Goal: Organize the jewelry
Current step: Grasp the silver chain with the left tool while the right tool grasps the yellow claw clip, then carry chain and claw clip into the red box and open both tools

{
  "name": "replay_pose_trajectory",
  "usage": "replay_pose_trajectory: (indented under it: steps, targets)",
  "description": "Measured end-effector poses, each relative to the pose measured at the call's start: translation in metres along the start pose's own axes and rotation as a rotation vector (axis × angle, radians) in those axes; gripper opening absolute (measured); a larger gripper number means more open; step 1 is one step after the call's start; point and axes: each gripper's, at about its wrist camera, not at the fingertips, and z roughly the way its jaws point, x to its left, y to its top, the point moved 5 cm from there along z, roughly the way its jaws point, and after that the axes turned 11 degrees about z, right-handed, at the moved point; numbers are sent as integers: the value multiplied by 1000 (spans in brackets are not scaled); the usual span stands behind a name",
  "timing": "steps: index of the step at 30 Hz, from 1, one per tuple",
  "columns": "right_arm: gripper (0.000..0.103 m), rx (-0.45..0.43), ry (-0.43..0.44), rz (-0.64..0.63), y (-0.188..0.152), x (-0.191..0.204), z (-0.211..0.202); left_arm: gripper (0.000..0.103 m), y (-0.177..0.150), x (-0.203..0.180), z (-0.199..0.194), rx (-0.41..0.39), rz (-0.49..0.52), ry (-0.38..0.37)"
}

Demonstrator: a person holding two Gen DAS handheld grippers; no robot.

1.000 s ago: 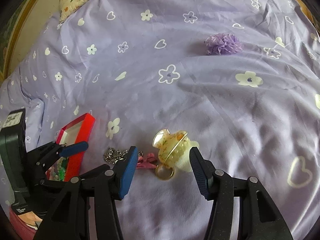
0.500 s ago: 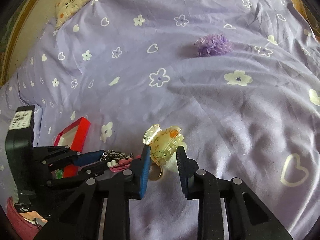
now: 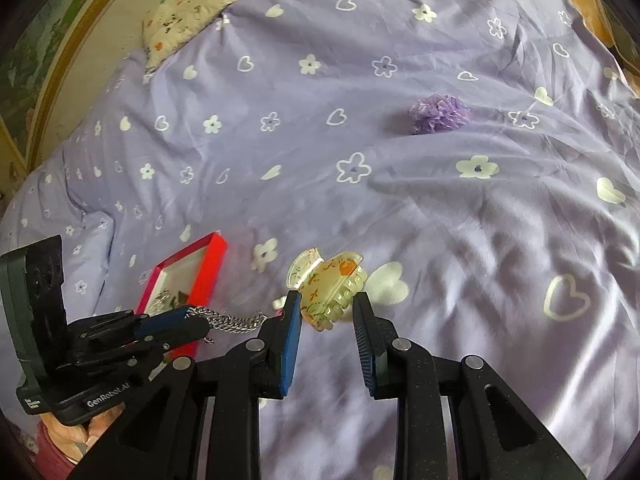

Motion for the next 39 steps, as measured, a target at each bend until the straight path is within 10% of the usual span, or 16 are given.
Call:
replay_pose_trajectory:
  steps: [39]
  targets:
    - [26, 111, 130, -162, -94, 97, -26, 12, -95, 34, -143, -201, -296, 88]
